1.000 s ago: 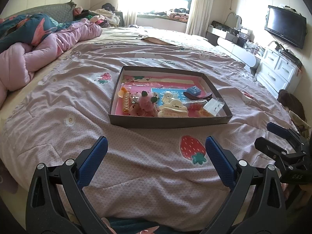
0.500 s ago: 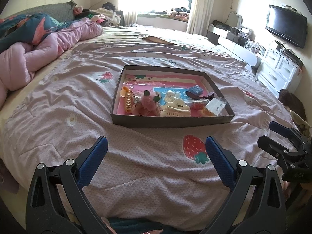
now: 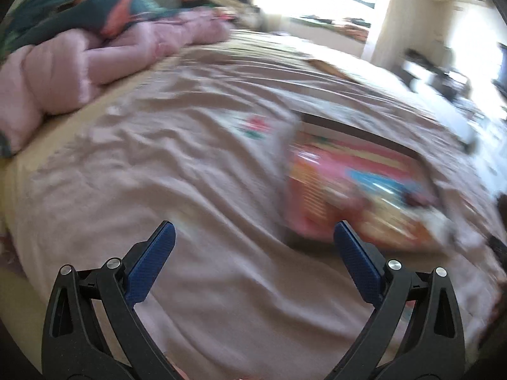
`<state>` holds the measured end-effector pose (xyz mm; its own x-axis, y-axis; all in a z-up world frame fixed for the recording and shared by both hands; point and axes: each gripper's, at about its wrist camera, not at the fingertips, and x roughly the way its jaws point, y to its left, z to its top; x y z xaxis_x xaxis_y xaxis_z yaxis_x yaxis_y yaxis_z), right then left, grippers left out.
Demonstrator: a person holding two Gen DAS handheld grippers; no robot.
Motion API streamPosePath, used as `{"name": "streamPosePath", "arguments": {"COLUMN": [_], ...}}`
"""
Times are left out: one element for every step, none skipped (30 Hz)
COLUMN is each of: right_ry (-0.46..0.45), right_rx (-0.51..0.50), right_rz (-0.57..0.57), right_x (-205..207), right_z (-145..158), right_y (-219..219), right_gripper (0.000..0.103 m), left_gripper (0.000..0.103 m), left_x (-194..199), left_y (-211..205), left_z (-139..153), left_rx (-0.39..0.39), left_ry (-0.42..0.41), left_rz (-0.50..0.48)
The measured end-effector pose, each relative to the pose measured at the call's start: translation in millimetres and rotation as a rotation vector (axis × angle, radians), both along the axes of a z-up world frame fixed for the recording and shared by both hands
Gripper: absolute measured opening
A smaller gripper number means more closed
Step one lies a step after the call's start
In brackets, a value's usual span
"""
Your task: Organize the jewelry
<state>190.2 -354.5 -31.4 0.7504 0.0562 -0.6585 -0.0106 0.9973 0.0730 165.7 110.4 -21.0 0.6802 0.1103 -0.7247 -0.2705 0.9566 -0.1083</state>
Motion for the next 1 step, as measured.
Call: {"name": "streamPosePath", "arguments": {"right_ry": [0.011], "right_rx": [-0.021], "right_rz": [-0.042], "right_x": [13.3], "right_z": [-4.9], "right_y": [-12.0], "right_gripper": [0.096], "left_gripper": [0.092], "left_x": [13.9], "left_y": [16.6], "left_z": [-5.2], "left_rx": [0.012], "left_ry": [0.021], "left_rz": [0.037]}}
